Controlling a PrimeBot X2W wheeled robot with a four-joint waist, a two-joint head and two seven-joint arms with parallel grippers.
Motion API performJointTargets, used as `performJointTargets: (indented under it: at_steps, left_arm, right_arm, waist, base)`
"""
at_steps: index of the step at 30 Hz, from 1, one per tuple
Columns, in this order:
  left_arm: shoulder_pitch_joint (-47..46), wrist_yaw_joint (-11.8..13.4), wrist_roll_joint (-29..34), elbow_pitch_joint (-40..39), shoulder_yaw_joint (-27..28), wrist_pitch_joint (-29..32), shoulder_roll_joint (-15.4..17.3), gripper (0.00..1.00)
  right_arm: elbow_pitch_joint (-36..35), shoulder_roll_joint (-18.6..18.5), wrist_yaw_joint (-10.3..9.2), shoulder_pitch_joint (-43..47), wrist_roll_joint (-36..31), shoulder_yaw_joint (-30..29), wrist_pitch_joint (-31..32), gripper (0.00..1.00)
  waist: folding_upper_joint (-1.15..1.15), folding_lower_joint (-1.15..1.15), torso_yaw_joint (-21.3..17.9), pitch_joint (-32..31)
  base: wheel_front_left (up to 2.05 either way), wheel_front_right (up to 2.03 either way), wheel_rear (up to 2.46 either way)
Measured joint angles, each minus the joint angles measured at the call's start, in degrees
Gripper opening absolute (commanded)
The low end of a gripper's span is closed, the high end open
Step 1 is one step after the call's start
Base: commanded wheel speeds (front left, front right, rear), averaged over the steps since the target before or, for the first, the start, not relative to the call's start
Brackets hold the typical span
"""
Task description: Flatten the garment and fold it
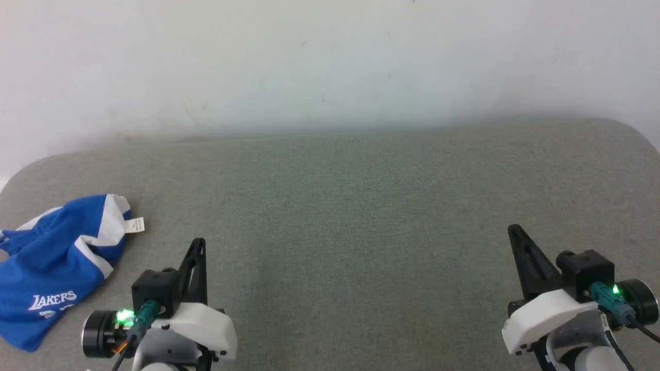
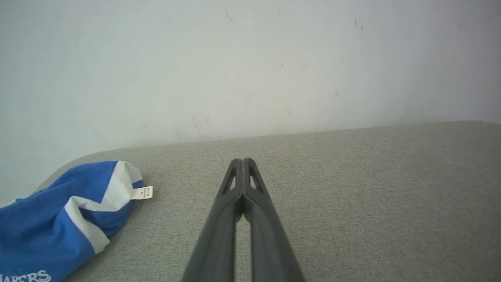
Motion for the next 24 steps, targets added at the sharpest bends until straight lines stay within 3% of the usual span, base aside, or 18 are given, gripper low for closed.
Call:
performJointTargets:
  at_steps: [21, 22, 24]
  left_arm:
    - [0.0, 0.0, 0.0, 0.0, 0.0, 0.0, 0.0, 0.0]
    - [0.0, 0.0, 0.0, 0.0, 0.0, 0.0, 0.0, 1.0]
    - [0.0, 0.0, 0.0, 0.0, 0.0, 0.0, 0.0, 1.0]
  right_arm:
    - [0.0, 0.0, 0.0, 0.0, 0.0, 0.0, 0.0, 0.0]
    - [0.0, 0.0, 0.0, 0.0, 0.0, 0.0, 0.0, 1.0]
    - [0.1, 0.0, 0.0, 0.0, 0.0, 0.0, 0.0, 1.0]
  waist:
    - [0.0, 0.0, 0.0, 0.0]
    - [0.0, 0.0, 0.0, 0.0]
    - [0.0, 0.0, 0.0, 0.0]
  base:
    - [0.0, 0.0, 0.0]
    - [0.0, 0.0, 0.0]
    - [0.0, 0.0, 0.0]
